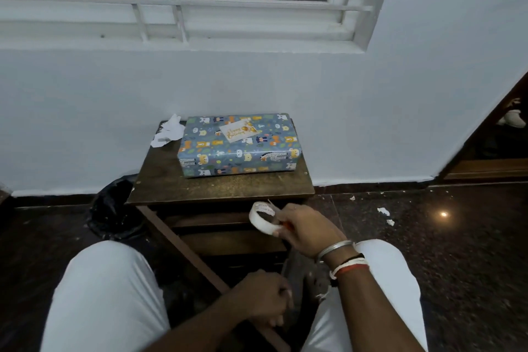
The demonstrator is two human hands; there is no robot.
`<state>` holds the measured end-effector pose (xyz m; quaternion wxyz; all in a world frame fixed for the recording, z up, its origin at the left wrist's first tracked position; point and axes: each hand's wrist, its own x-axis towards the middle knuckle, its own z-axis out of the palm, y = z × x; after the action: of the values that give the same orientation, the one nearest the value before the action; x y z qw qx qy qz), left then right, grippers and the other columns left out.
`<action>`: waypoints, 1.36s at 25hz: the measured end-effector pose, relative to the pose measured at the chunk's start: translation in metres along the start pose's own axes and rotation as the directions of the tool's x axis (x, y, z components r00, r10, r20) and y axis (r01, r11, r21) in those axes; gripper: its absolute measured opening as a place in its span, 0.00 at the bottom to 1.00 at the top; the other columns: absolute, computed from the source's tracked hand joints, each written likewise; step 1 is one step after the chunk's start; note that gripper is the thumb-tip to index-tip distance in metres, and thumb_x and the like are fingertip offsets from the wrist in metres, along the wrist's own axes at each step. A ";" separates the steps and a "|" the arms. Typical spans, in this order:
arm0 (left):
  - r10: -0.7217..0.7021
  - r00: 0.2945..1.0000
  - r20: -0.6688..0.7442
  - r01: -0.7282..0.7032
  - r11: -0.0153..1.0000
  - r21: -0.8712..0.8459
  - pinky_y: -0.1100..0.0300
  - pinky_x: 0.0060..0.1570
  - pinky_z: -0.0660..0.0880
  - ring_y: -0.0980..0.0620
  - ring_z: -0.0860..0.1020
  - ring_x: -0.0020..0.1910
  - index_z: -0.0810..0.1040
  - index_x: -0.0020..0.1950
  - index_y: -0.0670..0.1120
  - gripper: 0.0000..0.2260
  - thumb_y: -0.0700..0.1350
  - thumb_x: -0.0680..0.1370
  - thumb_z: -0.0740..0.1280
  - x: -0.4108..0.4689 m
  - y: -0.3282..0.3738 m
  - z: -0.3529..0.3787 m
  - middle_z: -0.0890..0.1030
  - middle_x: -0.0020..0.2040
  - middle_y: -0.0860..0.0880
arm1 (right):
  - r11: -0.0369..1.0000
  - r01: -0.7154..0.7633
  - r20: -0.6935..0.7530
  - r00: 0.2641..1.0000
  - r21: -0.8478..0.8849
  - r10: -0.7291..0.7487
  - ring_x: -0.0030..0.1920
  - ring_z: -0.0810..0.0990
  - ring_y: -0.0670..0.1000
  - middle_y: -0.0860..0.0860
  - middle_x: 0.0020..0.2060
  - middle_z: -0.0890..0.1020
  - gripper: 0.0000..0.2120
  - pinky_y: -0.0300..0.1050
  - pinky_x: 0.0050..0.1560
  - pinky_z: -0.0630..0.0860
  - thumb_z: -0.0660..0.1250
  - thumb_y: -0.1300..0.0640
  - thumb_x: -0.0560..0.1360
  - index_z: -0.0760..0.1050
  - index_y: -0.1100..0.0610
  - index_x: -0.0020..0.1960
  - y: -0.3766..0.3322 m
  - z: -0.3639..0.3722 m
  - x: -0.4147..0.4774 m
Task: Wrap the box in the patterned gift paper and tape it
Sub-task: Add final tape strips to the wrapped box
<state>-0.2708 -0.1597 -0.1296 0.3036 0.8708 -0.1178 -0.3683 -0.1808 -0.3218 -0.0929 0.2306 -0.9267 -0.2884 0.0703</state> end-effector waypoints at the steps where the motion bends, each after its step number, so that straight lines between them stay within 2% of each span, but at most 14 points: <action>1: -0.152 0.988 0.023 0.151 0.931 -0.333 0.53 0.46 0.81 0.47 0.85 0.39 0.79 0.55 0.49 0.12 0.47 0.83 0.56 -0.007 -0.012 -0.002 0.86 0.47 0.42 | 1.000 -0.005 0.036 0.999 -0.012 0.005 0.54 0.80 0.57 0.52 0.53 0.80 0.10 0.50 0.55 0.75 0.69 0.51 0.77 0.81 0.51 0.57 -0.004 0.012 0.002; 2: -0.298 0.954 0.035 0.255 0.743 -0.619 0.54 0.41 0.80 0.48 0.84 0.37 0.78 0.56 0.49 0.11 0.47 0.84 0.56 -0.013 -0.022 -0.006 0.85 0.47 0.43 | 0.999 -0.008 0.078 0.997 -0.038 0.011 0.55 0.80 0.57 0.52 0.53 0.80 0.11 0.50 0.56 0.75 0.69 0.50 0.77 0.81 0.50 0.59 -0.009 0.022 0.004; 3: -0.410 0.912 0.026 0.262 0.531 -0.806 0.55 0.39 0.78 0.48 0.84 0.39 0.77 0.57 0.51 0.10 0.49 0.85 0.57 -0.016 -0.033 -0.012 0.83 0.48 0.44 | 0.998 -0.005 0.111 0.994 -0.068 0.013 0.56 0.79 0.58 0.53 0.54 0.80 0.12 0.50 0.57 0.75 0.69 0.50 0.77 0.81 0.50 0.60 -0.013 0.032 0.008; 5: -0.546 0.837 -0.042 0.094 0.219 -0.971 0.55 0.43 0.76 0.47 0.83 0.49 0.78 0.58 0.52 0.13 0.58 0.85 0.58 -0.014 -0.052 -0.023 0.83 0.53 0.46 | 0.994 0.009 0.148 0.989 -0.108 0.007 0.58 0.78 0.58 0.52 0.58 0.80 0.15 0.51 0.58 0.75 0.69 0.49 0.78 0.79 0.48 0.64 -0.021 0.047 0.014; 7: -0.569 0.797 -0.204 -0.132 0.165 -0.977 0.55 0.46 0.76 0.48 0.82 0.54 0.83 0.57 0.52 0.16 0.61 0.81 0.65 -0.011 -0.060 -0.038 0.85 0.53 0.49 | 0.990 0.012 0.186 0.982 -0.142 0.015 0.59 0.76 0.58 0.51 0.62 0.78 0.19 0.51 0.57 0.75 0.64 0.44 0.79 0.76 0.44 0.69 -0.032 0.059 0.018; 10: -0.565 0.775 -0.282 -0.241 0.148 -0.959 0.57 0.44 0.77 0.50 0.83 0.53 0.82 0.63 0.51 0.14 0.50 0.78 0.74 -0.001 -0.064 -0.043 0.87 0.53 0.49 | 0.983 0.020 0.202 0.979 -0.185 0.018 0.58 0.77 0.59 0.50 0.63 0.79 0.23 0.52 0.55 0.77 0.55 0.38 0.78 0.76 0.43 0.68 -0.035 0.067 0.030; 12: -0.591 0.761 -0.266 -0.247 0.115 -0.962 0.59 0.42 0.77 0.50 0.84 0.49 0.82 0.64 0.49 0.13 0.43 0.79 0.73 0.011 -0.072 -0.046 0.87 0.52 0.47 | 0.984 0.020 0.204 0.979 -0.178 0.017 0.59 0.78 0.60 0.50 0.62 0.80 0.15 0.53 0.55 0.79 0.62 0.45 0.80 0.77 0.46 0.64 -0.032 0.072 0.036; 15: -0.635 0.741 -0.218 -0.236 0.058 -0.970 0.60 0.42 0.79 0.50 0.84 0.49 0.83 0.61 0.47 0.11 0.40 0.80 0.71 0.033 -0.090 -0.057 0.86 0.52 0.45 | 0.999 0.028 0.112 0.993 -0.046 -0.023 0.54 0.80 0.59 0.50 0.58 0.82 0.15 0.53 0.52 0.78 0.62 0.53 0.78 0.75 0.46 0.64 -0.023 0.075 0.043; 19: -0.706 0.661 -0.253 -0.258 0.103 -0.961 0.58 0.40 0.79 0.46 0.83 0.49 0.83 0.57 0.45 0.08 0.36 0.80 0.68 0.083 -0.104 -0.066 0.85 0.52 0.42 | 0.989 -0.130 0.019 0.991 0.074 0.129 0.48 0.82 0.64 0.54 0.49 0.83 0.20 0.51 0.40 0.74 0.65 0.56 0.77 0.64 0.48 0.67 0.001 0.080 0.061; 22: -0.749 0.606 -0.269 -0.224 0.163 -0.961 0.56 0.41 0.79 0.44 0.82 0.47 0.83 0.55 0.42 0.07 0.34 0.79 0.69 0.131 -0.126 -0.067 0.85 0.52 0.40 | 0.963 -0.249 0.124 0.957 -0.101 0.261 0.52 0.82 0.67 0.60 0.55 0.83 0.32 0.57 0.46 0.78 0.65 0.51 0.79 0.54 0.46 0.78 0.010 0.099 0.080; 25: -0.743 0.608 -0.279 -0.084 0.289 -0.954 0.54 0.52 0.77 0.39 0.81 0.58 0.80 0.62 0.35 0.10 0.35 0.81 0.67 0.171 -0.162 -0.065 0.81 0.61 0.37 | 0.940 -0.235 0.205 0.935 -0.246 0.288 0.57 0.82 0.65 0.60 0.59 0.82 0.24 0.55 0.51 0.78 0.61 0.51 0.82 0.65 0.49 0.77 0.021 0.120 0.098; 28: -0.759 0.614 -0.217 0.087 0.338 -0.937 0.45 0.67 0.74 0.38 0.76 0.67 0.72 0.73 0.39 0.23 0.48 0.81 0.70 0.192 -0.189 -0.073 0.75 0.70 0.39 | 0.830 -0.508 0.103 0.835 -0.231 0.540 0.63 0.79 0.63 0.60 0.64 0.80 0.17 0.54 0.59 0.76 0.59 0.53 0.84 0.71 0.55 0.72 0.050 0.133 0.120; 31: -0.705 0.663 -0.252 0.341 0.584 -0.736 0.47 0.76 0.64 0.40 0.65 0.75 0.60 0.80 0.47 0.31 0.56 0.81 0.67 0.197 -0.193 -0.087 0.63 0.78 0.44 | 0.776 -0.571 0.115 0.781 -0.269 0.614 0.78 0.65 0.57 0.59 0.78 0.65 0.23 0.48 0.77 0.59 0.59 0.56 0.85 0.63 0.59 0.79 0.073 0.144 0.147; 34: -0.666 0.691 -0.283 0.341 0.645 -0.684 0.51 0.77 0.59 0.41 0.62 0.78 0.57 0.81 0.41 0.25 0.48 0.87 0.58 0.206 -0.195 -0.088 0.61 0.80 0.39 | 0.767 -0.596 0.201 0.742 -0.239 0.639 0.82 0.51 0.54 0.55 0.83 0.51 0.34 0.48 0.79 0.45 0.63 0.55 0.84 0.50 0.58 0.83 0.079 0.151 0.167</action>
<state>-0.0672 -0.0550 -0.3187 0.4536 0.7944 0.3436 -0.2124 -0.0429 -0.2264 -0.2627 0.0777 -0.9663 0.0025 0.2453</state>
